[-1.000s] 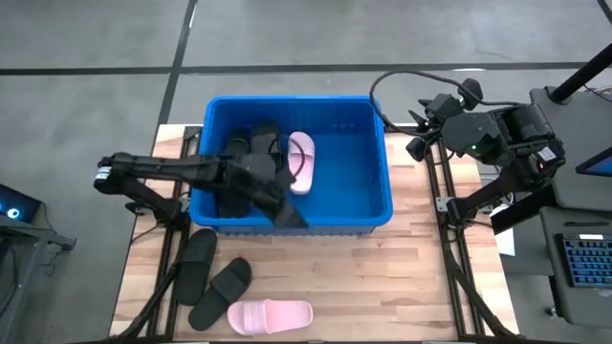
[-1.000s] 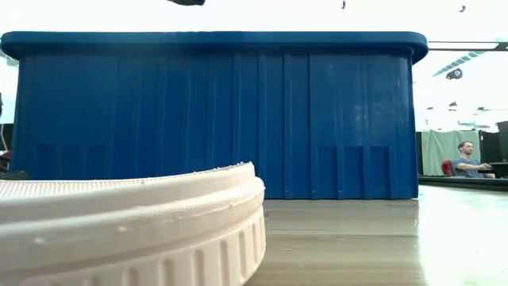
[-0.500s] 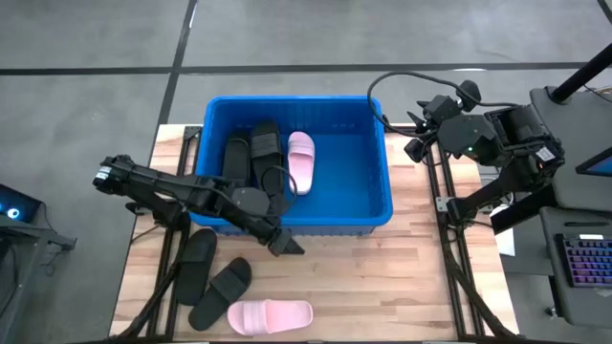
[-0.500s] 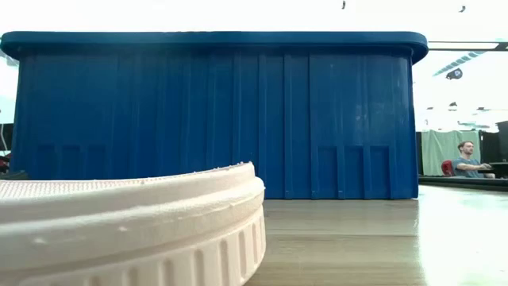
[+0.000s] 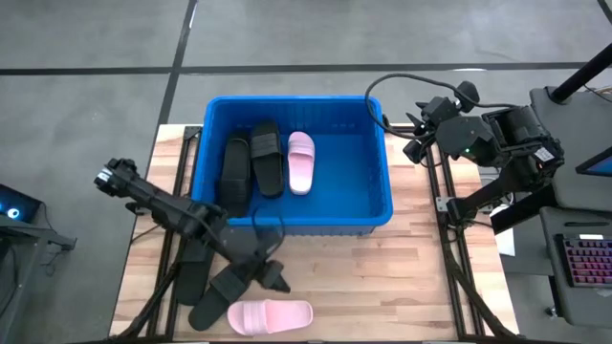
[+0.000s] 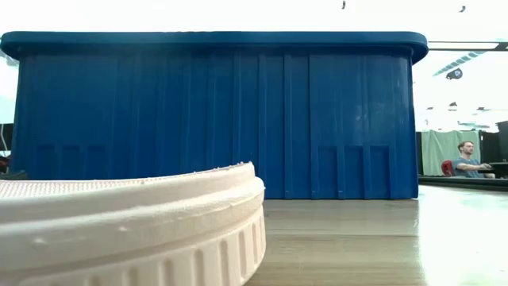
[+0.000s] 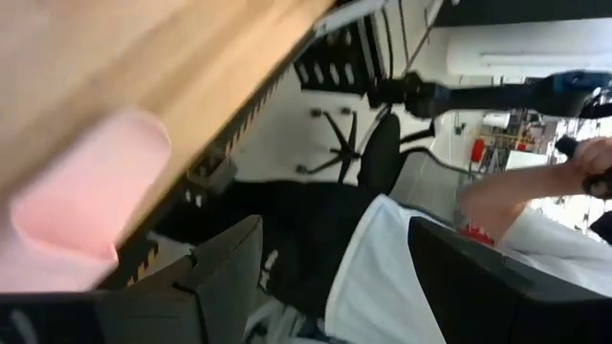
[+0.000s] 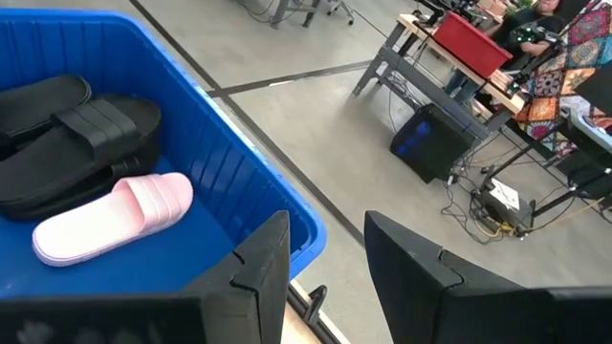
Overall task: Pick and place slides into bin
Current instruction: Stack the pink slide on top of the pink slide into the blue container
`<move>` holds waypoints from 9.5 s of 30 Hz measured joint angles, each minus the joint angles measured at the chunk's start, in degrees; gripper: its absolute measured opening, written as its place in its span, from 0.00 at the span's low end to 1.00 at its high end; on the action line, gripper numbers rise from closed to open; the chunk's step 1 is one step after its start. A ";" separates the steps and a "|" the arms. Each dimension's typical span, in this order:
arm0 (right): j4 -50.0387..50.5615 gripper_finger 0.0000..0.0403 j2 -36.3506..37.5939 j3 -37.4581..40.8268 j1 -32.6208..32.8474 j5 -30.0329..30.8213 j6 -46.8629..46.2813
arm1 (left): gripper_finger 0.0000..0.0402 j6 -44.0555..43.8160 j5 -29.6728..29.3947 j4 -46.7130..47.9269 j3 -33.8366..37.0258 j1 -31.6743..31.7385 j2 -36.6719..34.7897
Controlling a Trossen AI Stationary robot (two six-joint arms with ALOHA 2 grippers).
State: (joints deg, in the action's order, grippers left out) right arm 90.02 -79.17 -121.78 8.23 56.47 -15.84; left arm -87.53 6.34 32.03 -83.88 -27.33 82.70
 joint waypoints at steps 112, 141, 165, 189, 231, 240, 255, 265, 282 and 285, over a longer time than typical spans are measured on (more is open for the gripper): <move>-0.24 0.32 0.00 4.94 -0.02 0.14 0.42 | 0.02 -29.70 13.11 19.56 -1.07 -9.51 28.80; 0.00 0.32 0.01 4.94 0.00 0.13 0.42 | 0.00 -12.29 -17.12 12.75 -1.29 -8.89 14.03; -0.01 0.32 0.19 4.94 -0.01 -0.33 -0.22 | 0.00 30.13 -31.98 -23.30 -1.10 -0.89 13.49; -0.02 0.32 2.61 4.94 0.00 -8.46 -3.68 | 0.00 65.87 -33.93 -28.85 -1.77 15.72 3.50; -20.24 0.32 3.01 4.94 0.00 3.63 -3.69 | 0.00 89.46 -50.22 1.09 -2.80 41.22 12.69; -20.28 0.32 2.67 4.94 0.00 3.71 -3.69 | 0.00 89.66 -50.43 1.42 -2.80 41.78 16.28; -20.09 0.32 1.25 4.96 0.00 3.72 -3.63 | 0.00 90.93 -54.23 1.23 -2.78 42.39 19.50; -19.98 0.32 0.95 5.01 -0.02 3.65 -2.97 | 0.00 90.92 -55.00 1.40 -2.78 42.83 24.43; -20.00 0.32 0.95 5.01 -0.02 3.63 -1.49 | 0.00 90.93 -54.64 -0.08 -2.95 43.99 29.70; -19.99 0.32 0.95 5.01 -0.02 3.62 -1.49 | 0.00 90.95 -54.60 -1.11 -2.99 44.10 30.35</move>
State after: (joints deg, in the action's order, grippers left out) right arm 70.03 -78.22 -116.77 8.21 60.09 -17.33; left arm 3.42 -48.27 30.93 -86.87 16.77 113.05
